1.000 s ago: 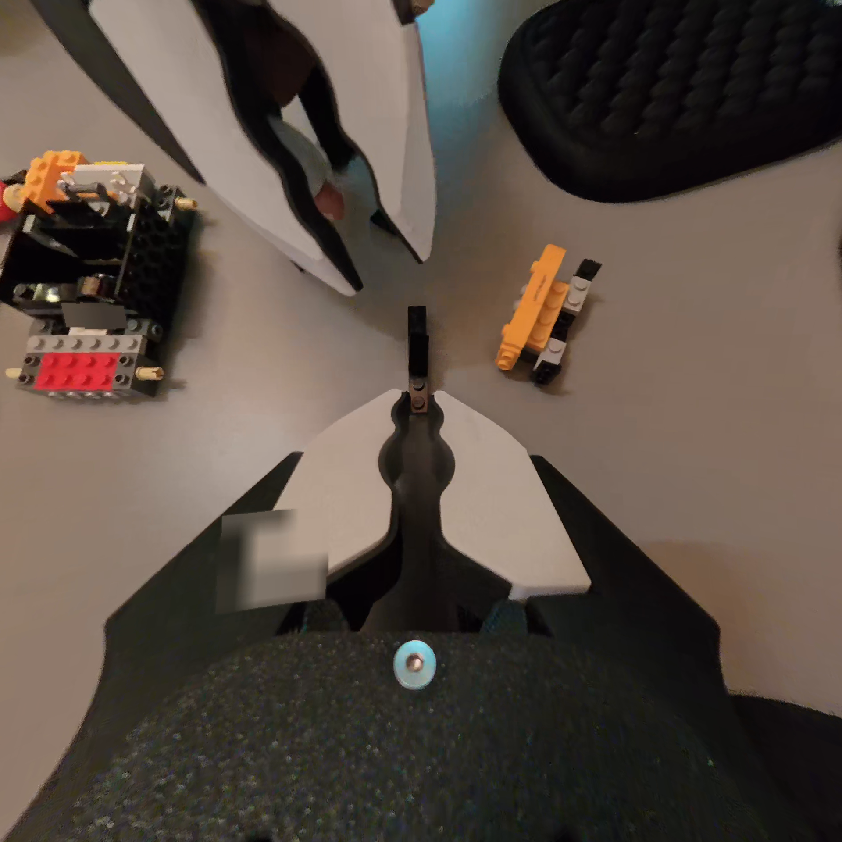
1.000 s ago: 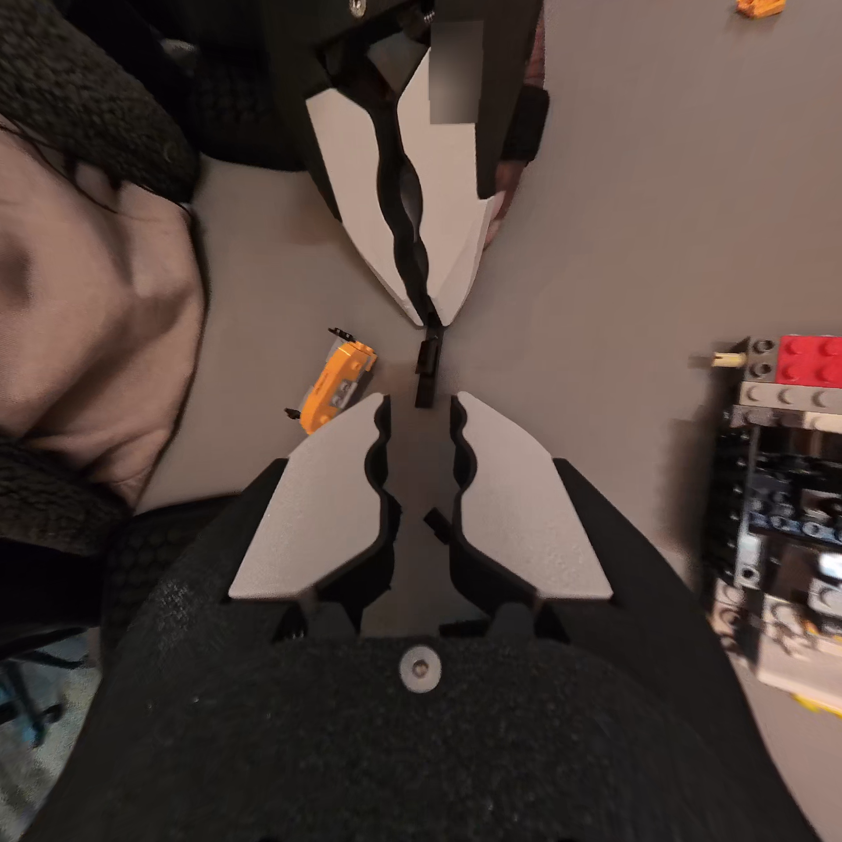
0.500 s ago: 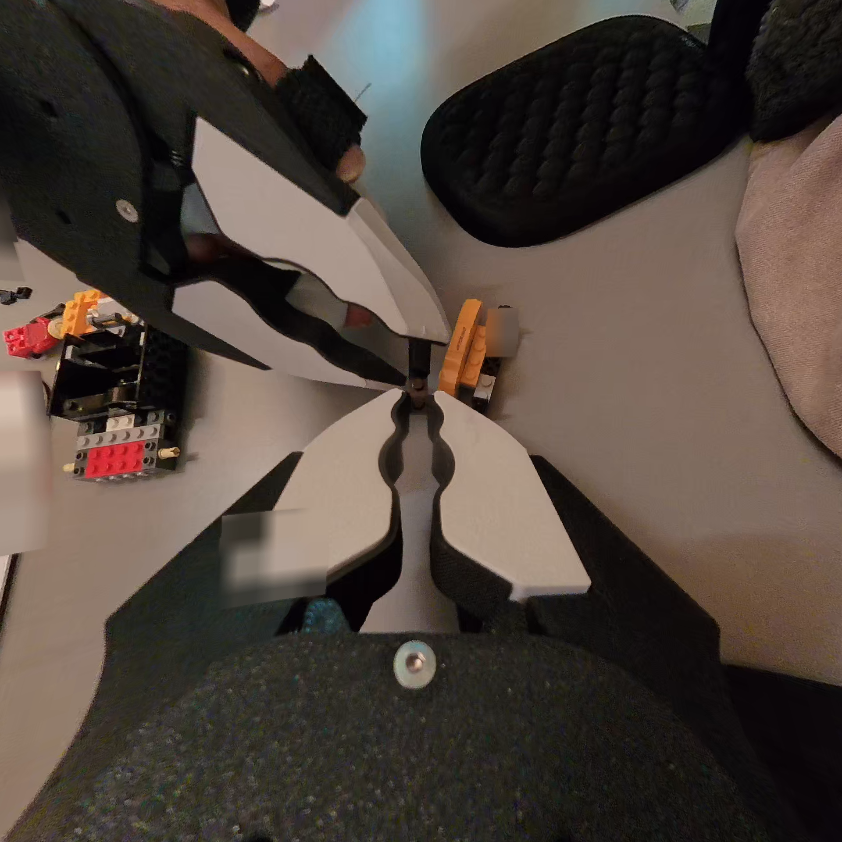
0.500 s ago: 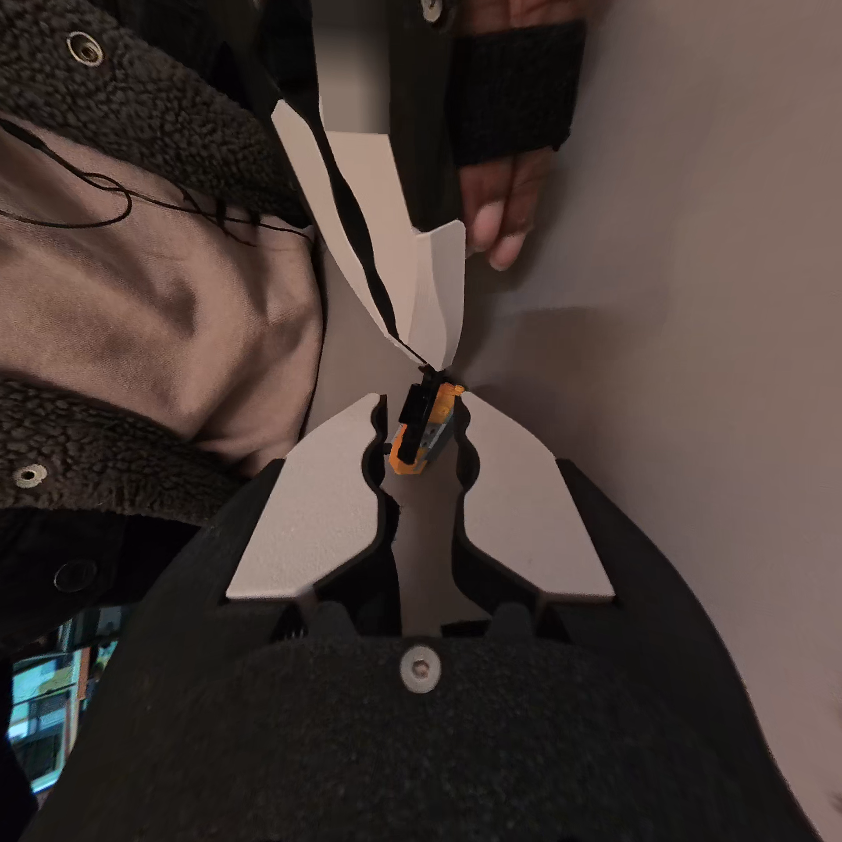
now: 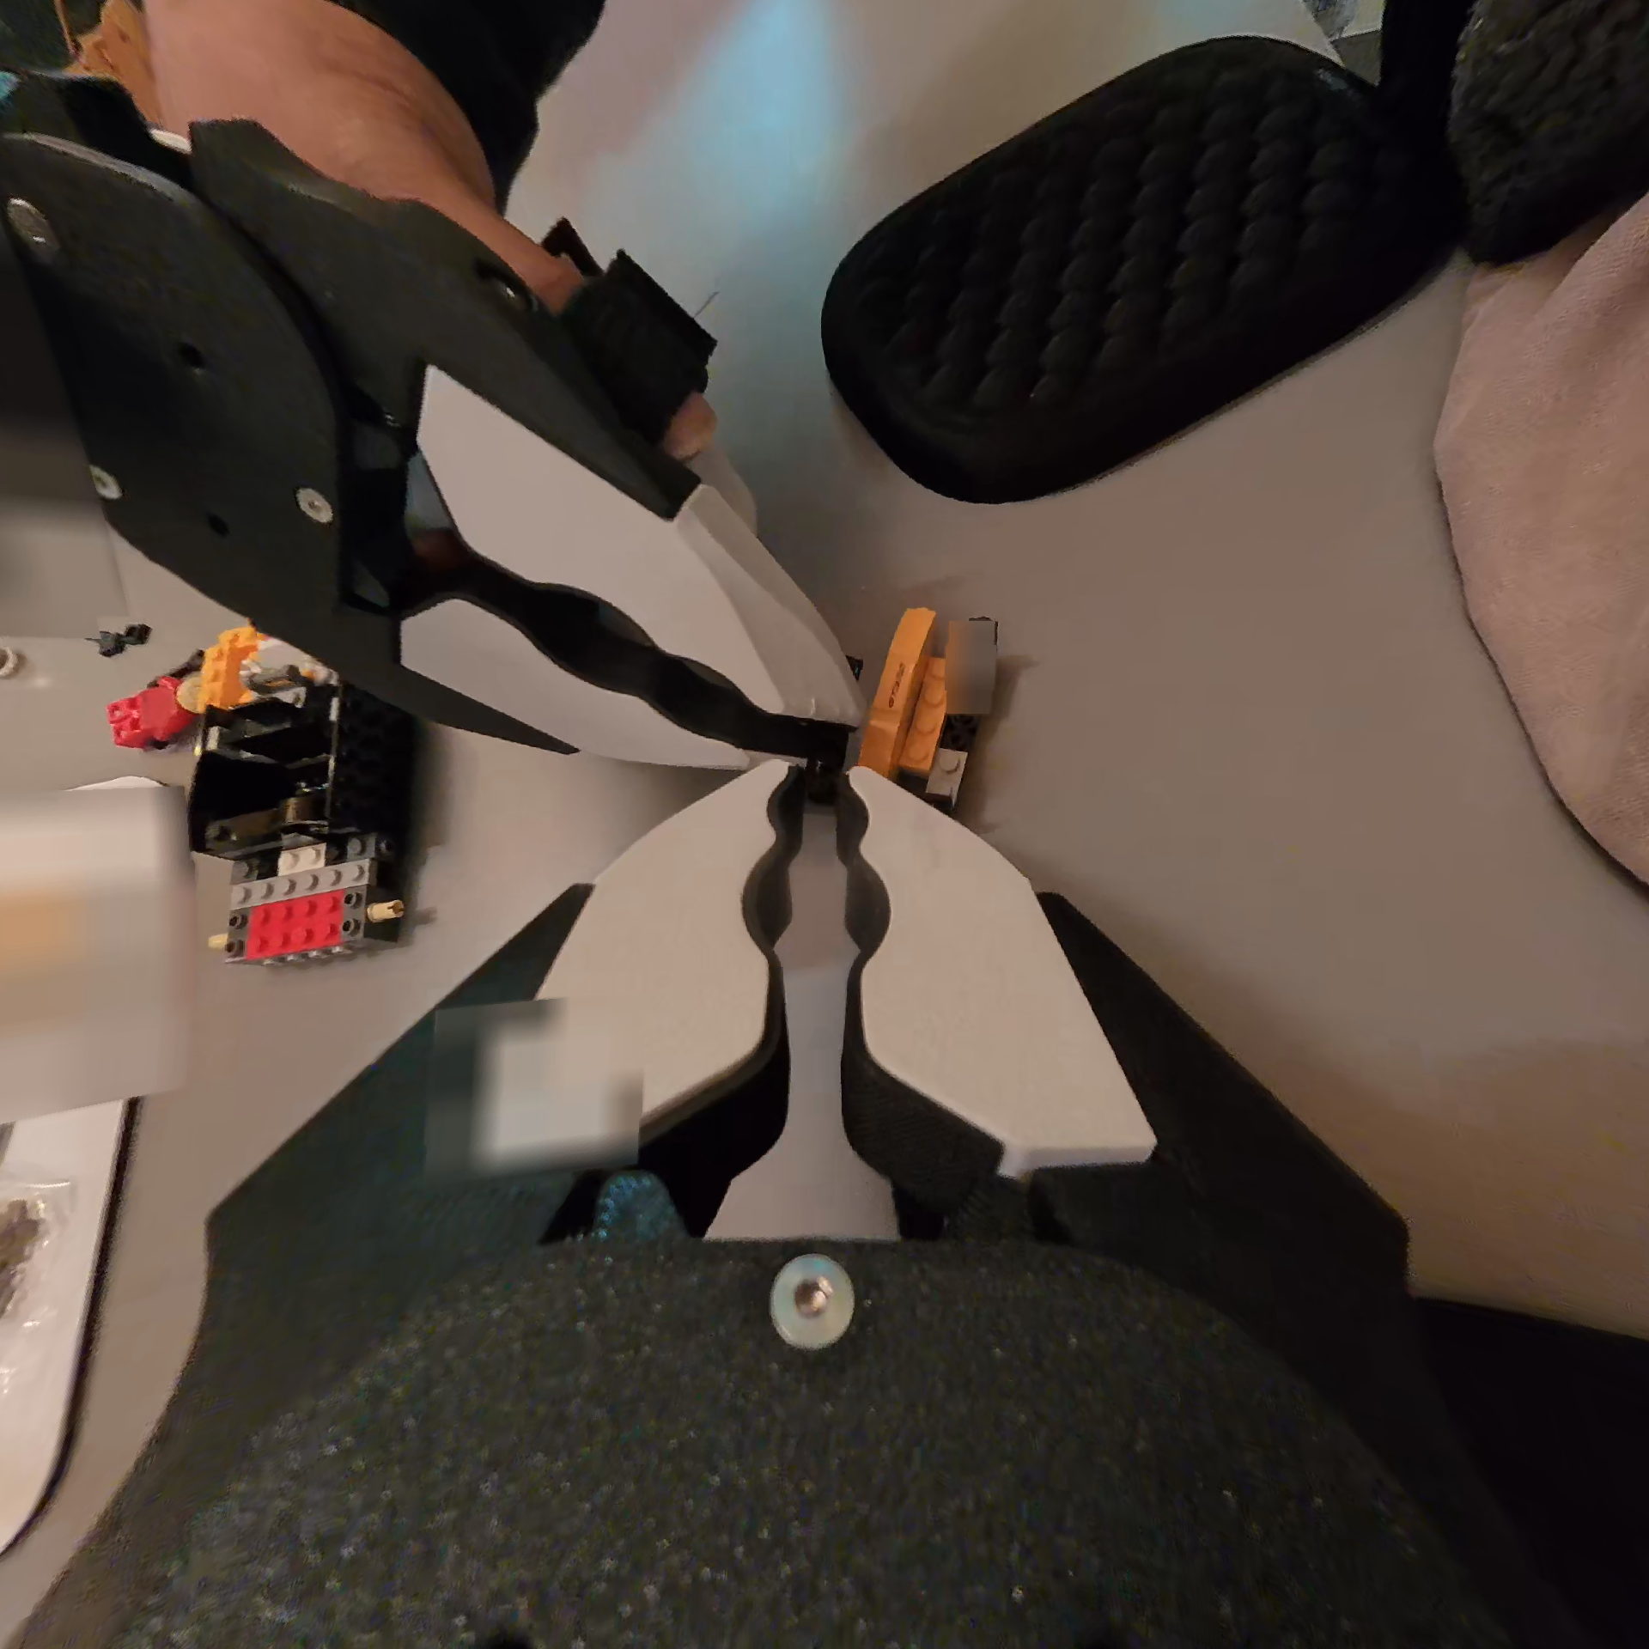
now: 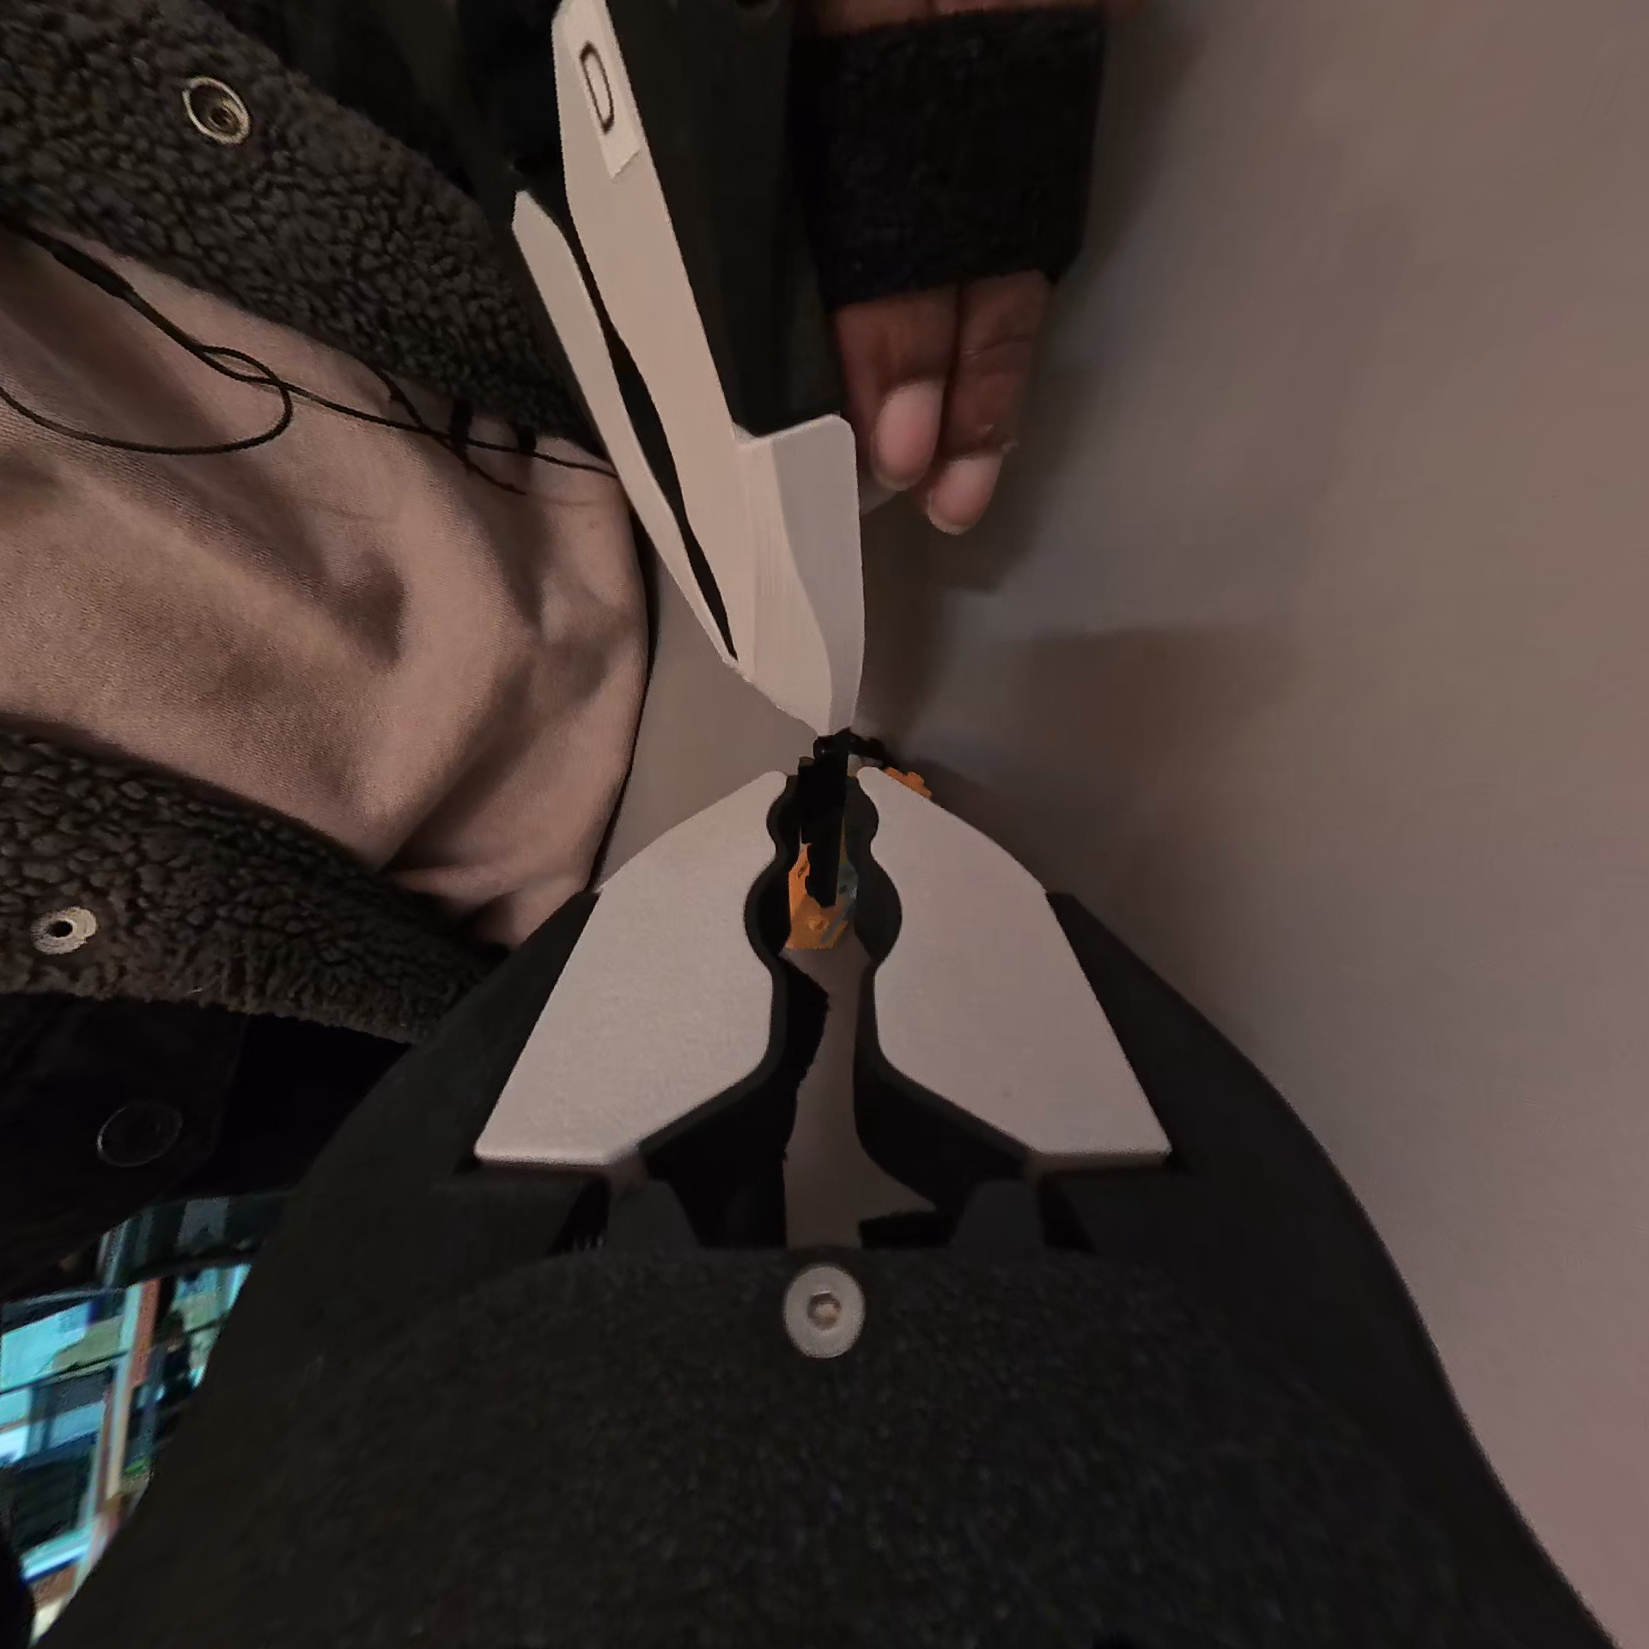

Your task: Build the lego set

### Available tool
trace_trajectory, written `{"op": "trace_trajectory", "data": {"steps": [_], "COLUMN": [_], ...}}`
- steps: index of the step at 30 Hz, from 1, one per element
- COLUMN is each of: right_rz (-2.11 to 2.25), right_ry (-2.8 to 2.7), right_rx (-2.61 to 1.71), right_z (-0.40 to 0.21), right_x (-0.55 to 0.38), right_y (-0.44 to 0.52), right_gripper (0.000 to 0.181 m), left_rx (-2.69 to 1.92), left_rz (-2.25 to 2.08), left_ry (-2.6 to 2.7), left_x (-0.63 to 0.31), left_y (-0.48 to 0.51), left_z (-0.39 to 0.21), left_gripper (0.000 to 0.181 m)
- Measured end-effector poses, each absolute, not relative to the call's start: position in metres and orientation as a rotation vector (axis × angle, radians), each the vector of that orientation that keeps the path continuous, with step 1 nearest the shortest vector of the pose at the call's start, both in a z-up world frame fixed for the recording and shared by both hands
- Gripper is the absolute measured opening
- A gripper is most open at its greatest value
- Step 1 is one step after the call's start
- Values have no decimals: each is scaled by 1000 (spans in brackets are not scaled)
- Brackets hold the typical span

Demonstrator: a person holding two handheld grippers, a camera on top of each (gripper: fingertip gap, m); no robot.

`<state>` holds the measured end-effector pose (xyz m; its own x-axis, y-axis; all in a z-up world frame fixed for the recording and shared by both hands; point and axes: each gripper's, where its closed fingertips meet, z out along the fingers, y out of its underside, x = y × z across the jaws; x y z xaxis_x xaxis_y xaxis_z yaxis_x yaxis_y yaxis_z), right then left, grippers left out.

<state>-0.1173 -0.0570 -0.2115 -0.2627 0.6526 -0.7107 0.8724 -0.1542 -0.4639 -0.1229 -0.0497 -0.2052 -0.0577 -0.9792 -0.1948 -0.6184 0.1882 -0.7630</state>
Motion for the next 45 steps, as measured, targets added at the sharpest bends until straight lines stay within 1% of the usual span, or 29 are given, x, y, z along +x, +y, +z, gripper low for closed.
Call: {"op": "trace_trajectory", "data": {"steps": [7, 20, 28, 32, 38, 42, 44, 45], "right_rz": [-1566, -1666, -1802, -1798, -1670, -1441, -1222, -1132], "right_ry": [1827, 1950, 2071, 2183, 2368, 2620, 2785, 2867], "right_rx": [1779, 1838, 1985, 2025, 2150, 2232, 2268, 2255], "right_z": [-193, -178, -158, -146, -140, -139, -143, -145], "right_x": [-119, -123, -135, -137, -134, -135, -137, -138], "right_y": [-54, -51, -46, -45, -33, -25, -19, -18], "right_gripper": [10, 8, 7, 7, 7, 7, 7, 7], "left_rx": [-1433, -1368, -1329, -1334, -1382, -1504, -1504, -1499], "left_rz": [-634, -610, -668, -806, -967, -903, -914, -890], "left_ry": [1693, 1614, 1494, 1387, 1265, 1235, 1227, 1222], "left_x": [-125, -126, -131, -132, -136, -137, -133, -133], "left_y": [-46, -43, -39, -40, -38, -24, -25, -23], "left_z": [-186, -165, -141, -126, -111, -126, -128, -128], "left_gripper": [7, 6, 0, 8, 16, 26, 20, 13]}}
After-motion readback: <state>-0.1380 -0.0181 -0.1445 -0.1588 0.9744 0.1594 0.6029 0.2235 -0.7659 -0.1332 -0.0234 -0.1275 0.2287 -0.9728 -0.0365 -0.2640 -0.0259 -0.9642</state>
